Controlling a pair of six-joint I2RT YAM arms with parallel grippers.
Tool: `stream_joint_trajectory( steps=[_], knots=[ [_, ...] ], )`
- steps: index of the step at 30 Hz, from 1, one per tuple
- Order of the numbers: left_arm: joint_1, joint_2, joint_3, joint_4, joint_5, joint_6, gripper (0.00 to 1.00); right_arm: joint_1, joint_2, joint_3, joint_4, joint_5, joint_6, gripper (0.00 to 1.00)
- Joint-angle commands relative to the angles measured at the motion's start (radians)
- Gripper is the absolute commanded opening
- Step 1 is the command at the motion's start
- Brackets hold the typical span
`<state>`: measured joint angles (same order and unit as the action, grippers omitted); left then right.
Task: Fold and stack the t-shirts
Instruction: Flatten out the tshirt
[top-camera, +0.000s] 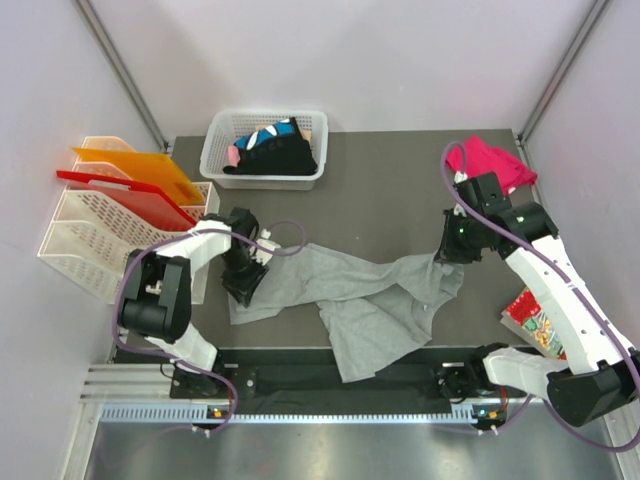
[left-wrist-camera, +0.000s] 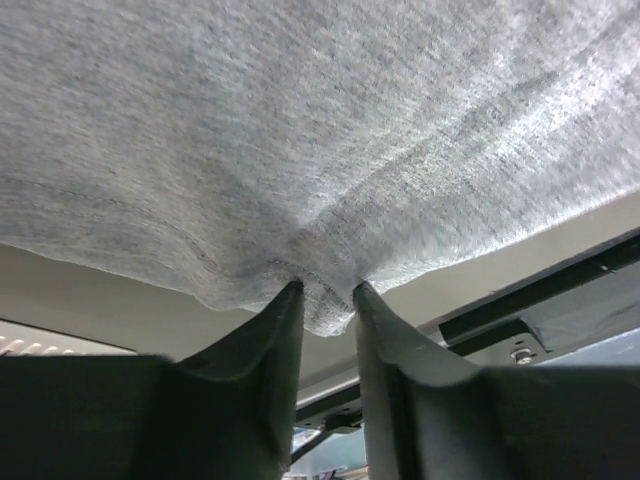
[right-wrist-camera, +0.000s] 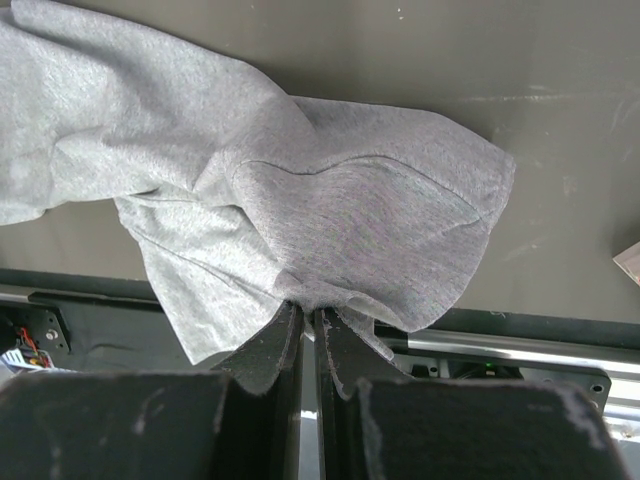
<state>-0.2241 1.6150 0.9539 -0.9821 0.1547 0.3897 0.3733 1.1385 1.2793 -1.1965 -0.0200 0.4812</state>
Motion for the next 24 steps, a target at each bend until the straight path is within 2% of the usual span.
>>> stream_joint_trajectory(
  steps=[1, 8, 13, 16, 17, 19, 20, 22, 23, 24],
  knots=[
    [0.002, 0.002, 0.034, 0.04, -0.021, -0.011, 0.28, 0.009, -0.01, 0.029, 0.029, 0.0, -0.006, 0.0],
    [0.008, 0.014, 0.077, 0.043, -0.03, -0.012, 0.0, 0.007, -0.002, 0.037, 0.031, 0.0, -0.007, 0.0],
    [0.009, -0.003, 0.156, -0.006, -0.033, 0.0, 0.0, -0.002, 0.003, 0.058, 0.028, 0.011, -0.021, 0.0],
    [0.031, 0.017, 0.36, -0.096, -0.04, 0.006, 0.0, -0.014, 0.023, 0.113, 0.02, 0.015, -0.047, 0.0],
    [0.049, 0.028, 0.508, -0.122, -0.041, 0.008, 0.0, -0.017, 0.03, 0.135, 0.017, 0.046, -0.055, 0.0],
    [0.061, 0.077, 0.679, -0.176, -0.049, 0.015, 0.0, -0.02, 0.047, 0.207, 0.015, 0.086, -0.076, 0.0],
    [0.068, 0.095, 0.854, -0.24, -0.053, 0.017, 0.0, -0.02, 0.052, 0.234, 0.012, 0.115, -0.082, 0.0],
    [0.068, 0.147, 1.027, -0.314, -0.057, 0.026, 0.0, -0.02, 0.052, 0.319, 0.009, 0.146, -0.102, 0.0],
    [0.068, 0.163, 1.178, -0.376, -0.057, 0.028, 0.0, -0.02, 0.049, 0.345, 0.009, 0.169, -0.107, 0.0],
    [0.068, 0.18, 1.244, -0.406, -0.053, 0.031, 0.0, -0.02, 0.035, 0.388, 0.012, 0.179, -0.118, 0.0]
  ],
)
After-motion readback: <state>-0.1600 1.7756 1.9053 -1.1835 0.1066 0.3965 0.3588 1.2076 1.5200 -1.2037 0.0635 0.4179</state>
